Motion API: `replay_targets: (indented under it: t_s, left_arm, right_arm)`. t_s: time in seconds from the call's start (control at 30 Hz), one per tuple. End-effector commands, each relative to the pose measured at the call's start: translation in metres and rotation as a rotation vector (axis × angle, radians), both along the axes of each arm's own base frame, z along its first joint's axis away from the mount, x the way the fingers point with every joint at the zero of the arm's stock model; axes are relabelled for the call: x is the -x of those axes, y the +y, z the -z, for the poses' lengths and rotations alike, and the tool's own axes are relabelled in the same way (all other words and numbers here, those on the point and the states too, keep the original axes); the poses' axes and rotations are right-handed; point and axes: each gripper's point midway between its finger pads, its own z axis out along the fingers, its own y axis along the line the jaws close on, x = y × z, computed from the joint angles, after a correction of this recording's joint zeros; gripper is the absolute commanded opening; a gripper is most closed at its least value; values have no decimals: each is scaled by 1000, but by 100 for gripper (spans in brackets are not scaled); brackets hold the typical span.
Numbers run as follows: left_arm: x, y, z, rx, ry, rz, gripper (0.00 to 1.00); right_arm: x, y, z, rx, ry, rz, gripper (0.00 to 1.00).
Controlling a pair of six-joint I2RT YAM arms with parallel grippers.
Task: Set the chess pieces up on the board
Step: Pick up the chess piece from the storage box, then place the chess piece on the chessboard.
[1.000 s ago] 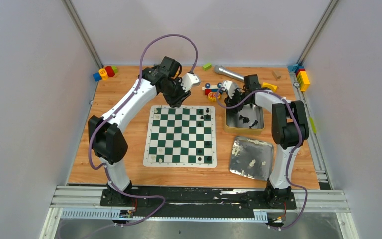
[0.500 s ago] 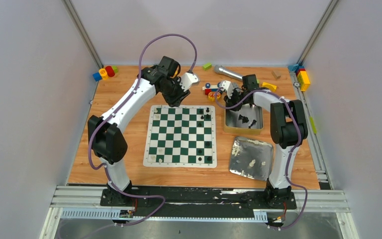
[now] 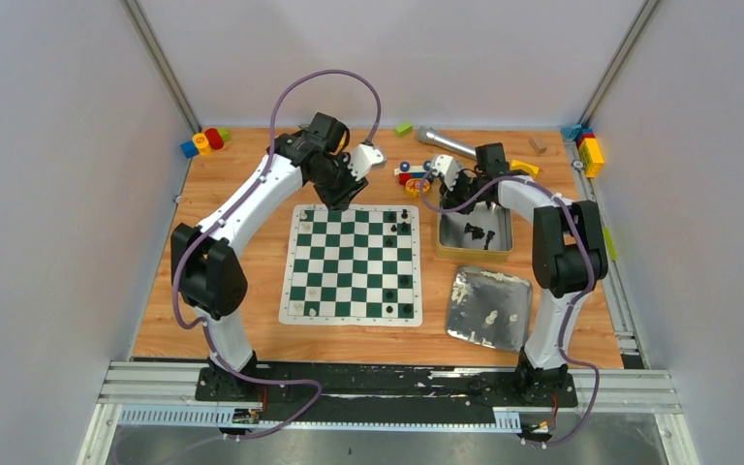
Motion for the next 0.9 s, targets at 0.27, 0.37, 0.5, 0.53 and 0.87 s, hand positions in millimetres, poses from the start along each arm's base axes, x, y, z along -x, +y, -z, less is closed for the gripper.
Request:
replay_targets:
  t_s: [0.27,0.37,0.5,0.53,0.87]
  left_arm:
    - [-6,16,-44,113,-128,-125,54]
    - [-2,22,-53,146,-151,-155,63]
    - [4,28,-63,202,-166,-180,74]
    - [6,30,-63,211,-160,-187,77]
    - [26,52,-97,333,-223,-269,100]
  right_arm:
    - [45,11,-91,-81,-67,10,0]
    - [72,35,-106,-108,-63,-38,0]
    - [111,75,-112,-117,-42,-114,0]
    - [119,85,-110,-117,-30,-131,0]
    - [155,143,-58,-37,82,-232,1]
